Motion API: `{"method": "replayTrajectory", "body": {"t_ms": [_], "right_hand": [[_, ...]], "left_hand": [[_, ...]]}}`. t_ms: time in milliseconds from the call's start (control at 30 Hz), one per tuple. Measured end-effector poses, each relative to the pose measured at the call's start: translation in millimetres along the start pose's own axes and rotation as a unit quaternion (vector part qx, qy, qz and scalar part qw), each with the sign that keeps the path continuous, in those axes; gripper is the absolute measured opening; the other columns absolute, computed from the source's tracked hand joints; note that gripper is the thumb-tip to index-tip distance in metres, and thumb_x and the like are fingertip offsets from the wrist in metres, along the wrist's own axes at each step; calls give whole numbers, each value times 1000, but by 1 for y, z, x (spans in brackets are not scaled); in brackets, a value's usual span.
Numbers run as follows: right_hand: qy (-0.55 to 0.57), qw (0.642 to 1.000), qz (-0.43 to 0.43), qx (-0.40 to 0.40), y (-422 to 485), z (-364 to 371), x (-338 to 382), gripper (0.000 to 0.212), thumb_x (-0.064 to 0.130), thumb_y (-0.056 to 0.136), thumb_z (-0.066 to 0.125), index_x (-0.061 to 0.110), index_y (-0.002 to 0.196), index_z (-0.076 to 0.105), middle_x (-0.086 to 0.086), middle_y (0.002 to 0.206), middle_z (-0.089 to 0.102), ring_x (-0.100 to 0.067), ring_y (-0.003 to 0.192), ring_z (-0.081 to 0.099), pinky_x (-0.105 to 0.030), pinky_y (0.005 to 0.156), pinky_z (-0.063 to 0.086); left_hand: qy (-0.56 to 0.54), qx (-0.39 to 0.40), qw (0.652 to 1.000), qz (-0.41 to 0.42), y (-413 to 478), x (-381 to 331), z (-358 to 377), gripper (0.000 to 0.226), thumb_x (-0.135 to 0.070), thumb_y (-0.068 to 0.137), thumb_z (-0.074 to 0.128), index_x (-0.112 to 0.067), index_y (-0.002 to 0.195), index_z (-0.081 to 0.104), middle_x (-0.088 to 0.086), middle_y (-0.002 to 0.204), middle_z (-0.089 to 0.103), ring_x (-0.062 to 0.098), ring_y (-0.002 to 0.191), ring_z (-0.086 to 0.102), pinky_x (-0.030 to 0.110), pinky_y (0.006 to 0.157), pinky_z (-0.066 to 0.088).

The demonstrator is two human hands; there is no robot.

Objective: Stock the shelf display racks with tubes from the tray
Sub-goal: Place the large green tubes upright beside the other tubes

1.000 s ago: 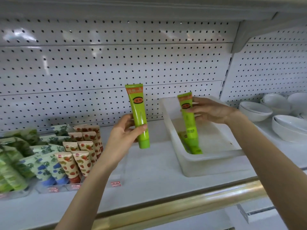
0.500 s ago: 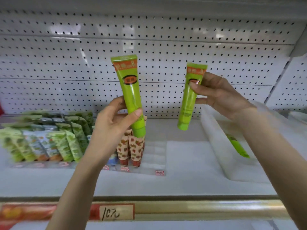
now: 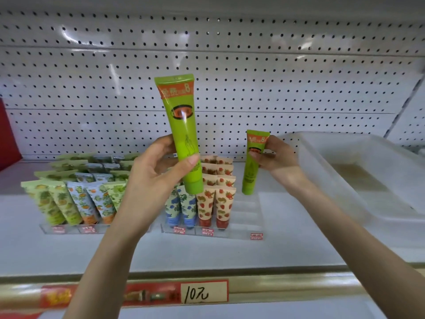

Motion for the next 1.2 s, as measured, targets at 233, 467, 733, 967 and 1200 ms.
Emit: {"method": "replayTrajectory", "body": {"t_ms": [233,467,733,967,1200], "right_hand": [[-9,1000,4,-4,3,5,-6,14,9,87,63,13,98,55,8,91,59,-27,100,58,-48,94,47],[-18,1000,16,-7,8,2,-14,11,10,89,62,13,96,54,-1,100,60,-32,103,58,-51,94,47],[-30,999,14,22,10,3,-22,14,9,88,62,12,98,52,-4,101,60,-32,100,61,-49,93,48],[-3,999,2,53,4,4,-32,16,9,88,62,14,98,51,6,89,59,-16,91,56,-28,84,46],[17,998,0,53,-1,-6,-28,35,8,87,63,9,118,48,0,111,58,-16,106,56,-15,83,45]], "left_hand": [[-18,34,999,6,2,2,4,28,-32,70,64,-34,99,61,-23,96,68,0,89,66,15,71,52],[-33,31,999,-2,-1,8,9,27,-31,70,64,-34,97,62,-23,93,69,-1,86,66,13,67,51],[-41,27,999,-16,-7,11,18,27,-28,73,63,-26,99,64,-15,96,70,3,84,68,16,68,52],[-31,37,999,-12,-10,8,30,24,-27,73,63,-28,98,65,-16,93,71,4,81,68,14,65,51],[-46,20,998,-26,-11,8,43,39,-31,64,68,-28,102,57,-16,97,71,4,87,68,20,75,54]]}}
Point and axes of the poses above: each hand's wrist, its own y-axis towards the middle knuckle, its own z-axis out of the palm, x = y × z, the point moved 6 cm from there along y, towards the middle knuckle
